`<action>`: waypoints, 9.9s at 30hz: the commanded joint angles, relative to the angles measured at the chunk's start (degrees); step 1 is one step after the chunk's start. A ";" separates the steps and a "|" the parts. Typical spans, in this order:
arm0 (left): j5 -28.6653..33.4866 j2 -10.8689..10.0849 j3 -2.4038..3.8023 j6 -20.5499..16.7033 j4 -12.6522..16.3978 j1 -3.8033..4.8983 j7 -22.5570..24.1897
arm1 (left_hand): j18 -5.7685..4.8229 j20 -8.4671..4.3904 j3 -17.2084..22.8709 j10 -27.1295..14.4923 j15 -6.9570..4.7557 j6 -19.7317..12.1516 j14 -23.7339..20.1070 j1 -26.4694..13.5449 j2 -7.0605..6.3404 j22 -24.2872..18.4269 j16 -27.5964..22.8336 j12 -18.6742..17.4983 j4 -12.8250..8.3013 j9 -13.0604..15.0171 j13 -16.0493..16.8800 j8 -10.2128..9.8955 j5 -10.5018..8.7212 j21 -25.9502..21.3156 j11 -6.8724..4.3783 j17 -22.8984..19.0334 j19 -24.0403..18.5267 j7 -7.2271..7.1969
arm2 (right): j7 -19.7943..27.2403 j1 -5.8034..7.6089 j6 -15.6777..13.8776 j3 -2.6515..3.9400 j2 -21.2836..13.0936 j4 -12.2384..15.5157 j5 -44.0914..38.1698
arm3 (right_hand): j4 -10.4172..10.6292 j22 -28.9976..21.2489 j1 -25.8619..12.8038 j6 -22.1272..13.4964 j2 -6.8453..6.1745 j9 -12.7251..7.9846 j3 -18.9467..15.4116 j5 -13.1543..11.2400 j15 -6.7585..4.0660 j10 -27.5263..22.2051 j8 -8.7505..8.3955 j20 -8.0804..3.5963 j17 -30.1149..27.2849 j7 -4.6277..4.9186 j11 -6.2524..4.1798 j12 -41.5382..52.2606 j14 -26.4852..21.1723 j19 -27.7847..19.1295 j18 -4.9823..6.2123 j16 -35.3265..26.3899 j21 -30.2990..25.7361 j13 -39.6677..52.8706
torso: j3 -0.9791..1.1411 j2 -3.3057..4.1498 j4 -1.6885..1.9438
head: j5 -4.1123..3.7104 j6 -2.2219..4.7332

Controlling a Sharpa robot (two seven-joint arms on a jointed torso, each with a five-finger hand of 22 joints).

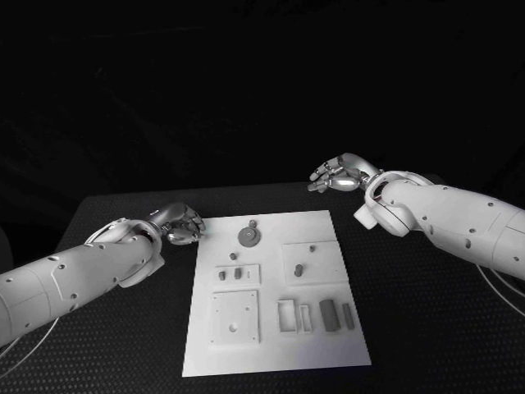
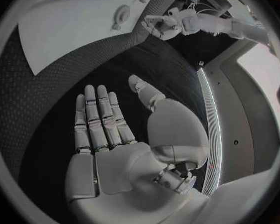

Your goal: Assemble the parts on the task board

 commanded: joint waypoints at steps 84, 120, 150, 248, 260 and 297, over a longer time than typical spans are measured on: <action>50.24 -5.89 1.65 7.03 10.96 3.89 13.64 | -1.23 0.36 -10.49 -5.05 4.24 -5.93 -3.73 -6.24 3.31 -1.87 -14.19 -0.89 -5.46 -0.80 -0.90 4.23 0.08 -7.49 2.44 -2.93 -4.65 1.27 | -8.80 -4.71 5.76 -7.86 -0.81 11.96 -55.90 | 0.15 4.73 3.59 10.58 -3.66 2.81 16.14 -6.80 -7.89 9.87 2.84 -2.96 20.13 -4.05 -3.67 -0.92 16.98 19.77 4.82 3.67 5.81 6.55 | -0.09 -0.05 0.16 | 2.48 -2.50; 50.26 -5.91 1.65 6.96 10.21 3.89 13.51 | -1.22 0.36 -10.52 -5.19 4.21 -6.22 -3.55 -6.28 3.22 -1.79 -14.38 -0.92 -5.52 -0.98 -0.95 4.35 0.08 -7.56 2.51 -2.71 -4.52 1.38 | -10.09 -4.71 0.15 -7.79 -1.67 13.75 -57.32 | 0.26 6.24 6.54 14.15 -3.59 4.59 21.14 -7.04 -9.28 13.71 4.15 -4.44 23.62 -5.52 -5.31 0.03 20.65 23.49 4.82 4.03 7.94 8.89 | -0.06 -0.02 0.13 | 2.24 -2.49; 50.59 -5.70 1.65 6.91 8.73 3.89 13.32 | -1.21 0.34 -10.54 -5.27 4.19 -6.62 -3.44 -6.35 3.14 -1.74 -14.55 -0.91 -5.51 -1.17 -0.98 4.37 0.08 -7.66 2.54 -2.52 -4.43 1.51 | -8.65 -2.70 2.07 -5.64 -3.95 16.64 -52.73 | 0.33 6.37 6.29 14.25 -3.67 4.81 21.31 -7.03 -9.33 13.87 4.15 -4.49 23.98 -5.56 -5.37 -0.01 20.77 23.65 4.82 4.05 8.05 9.11 | -0.03 -0.05 0.16 | 2.16 -2.50; 52.25 -2.00 1.65 6.51 5.08 3.89 13.41 | -1.30 0.41 -10.40 -5.41 4.29 -6.94 -3.48 -6.27 3.19 -1.57 -15.23 -0.83 -5.49 -1.53 -1.05 4.91 0.09 -8.07 2.58 -2.04 -4.53 1.57 | -7.95 -11.70 -4.62 -7.63 8.10 20.49 -56.97 | 0.21 6.80 6.14 14.24 -3.38 5.38 21.60 -6.96 -9.55 14.06 3.94 -4.82 24.74 -5.58 -5.44 -0.30 21.00 24.16 4.82 3.83 8.44 9.68 | -0.46 -0.65 0.02 | 8.65 -5.65; 52.25 -1.96 1.65 6.60 5.05 3.89 13.37 | -1.30 0.42 -10.39 -5.44 4.30 -6.99 -3.48 -6.24 3.18 -1.54 -15.31 -0.83 -5.51 -1.58 -1.07 4.97 0.09 -8.11 2.59 -1.97 -4.54 1.58 | -7.94 -11.70 -4.15 -7.61 7.87 20.62 -57.13 | 0.23 6.85 6.19 14.27 -3.47 5.47 21.68 -6.97 -9.58 14.11 3.94 -4.85 24.83 -5.59 -5.46 -0.32 21.05 24.22 4.82 3.82 8.48 9.75 | -0.44 -0.63 0.01 | 8.67 -5.79; 52.25 -1.99 1.65 6.75 5.15 3.89 13.21 | -1.33 0.45 -10.39 -5.51 4.33 -7.13 -3.48 -6.24 3.15 -1.46 -15.50 -0.81 -5.51 -1.71 -1.09 5.12 0.07 -8.22 2.62 -1.80 -4.56 1.61 | -7.89 -11.69 0.15 -7.70 9.05 19.65 -56.52 | 0.22 6.95 5.68 13.72 -3.45 5.68 21.55 -6.62 -9.41 13.62 3.47 -4.72 25.09 -5.36 -5.22 -0.85 20.78 23.84 4.82 3.39 8.30 9.91 | -0.52 -0.64 0.01 | 8.42 -6.04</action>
